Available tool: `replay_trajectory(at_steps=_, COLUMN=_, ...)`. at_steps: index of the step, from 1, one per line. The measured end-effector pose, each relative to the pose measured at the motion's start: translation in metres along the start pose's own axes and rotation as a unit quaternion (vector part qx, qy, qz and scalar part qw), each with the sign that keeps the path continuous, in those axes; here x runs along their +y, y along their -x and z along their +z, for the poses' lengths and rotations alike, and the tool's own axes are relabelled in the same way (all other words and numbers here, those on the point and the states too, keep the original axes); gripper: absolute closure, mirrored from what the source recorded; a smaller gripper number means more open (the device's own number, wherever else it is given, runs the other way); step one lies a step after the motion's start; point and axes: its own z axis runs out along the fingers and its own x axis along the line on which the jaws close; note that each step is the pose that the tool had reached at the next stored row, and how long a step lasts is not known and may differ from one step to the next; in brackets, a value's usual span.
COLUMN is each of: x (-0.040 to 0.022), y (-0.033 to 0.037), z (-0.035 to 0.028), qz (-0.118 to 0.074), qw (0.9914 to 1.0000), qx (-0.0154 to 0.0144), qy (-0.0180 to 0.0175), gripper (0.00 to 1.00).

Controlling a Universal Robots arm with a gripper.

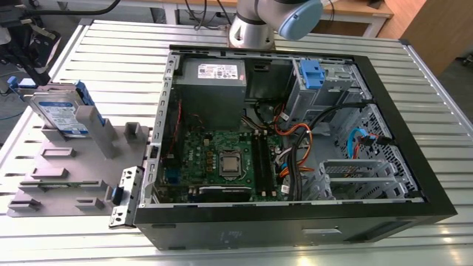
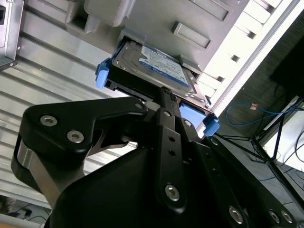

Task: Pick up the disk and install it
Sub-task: 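Pick up the disk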

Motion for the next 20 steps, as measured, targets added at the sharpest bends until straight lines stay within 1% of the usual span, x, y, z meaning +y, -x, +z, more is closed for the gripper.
replay_trajectory(at_steps=3, x=0.0, y=0.0, z=0.0, qz=-0.002, qw=1.0, qx=0.0, qy=0.0, gripper=0.89)
replay_trajectory(at_steps=5, x=0.0, y=0.0, z=0.0, qz=-0.012, qw=0.99993, qx=-0.0001, qy=0.0002, gripper=0.89)
replay_trajectory(at_steps=7, x=0.0, y=0.0, z=0.0, qz=-0.028, qw=0.99961, qx=-0.0002, qy=0.0004, gripper=0.89)
replay_trajectory(at_steps=9, x=0.0, y=0.0, z=0.0, qz=-0.044, qw=0.99903, qx=-0.0004, qy=0.0006, gripper=0.89)
replay_trajectory(at_steps=11, x=0.0, y=0.0, z=0.0, qz=-0.059, qw=0.99823, qx=-0.0006, qy=0.0008, gripper=0.89)
replay_trajectory(at_steps=16, x=0.0, y=0.0, z=0.0, qz=-0.093, qw=0.99566, qx=-0.001, qy=0.0013, gripper=0.89)
replay_trajectory(at_steps=17, x=0.0, y=0.0, z=0.0, qz=-0.095, qw=0.99543, qx=-0.001, qy=0.0013, gripper=0.89)
replay_trajectory(at_steps=20, x=0.0, y=0.0, z=0.0001, qz=-0.096, qw=0.99538, qx=-0.001, qy=0.0013, gripper=0.89)
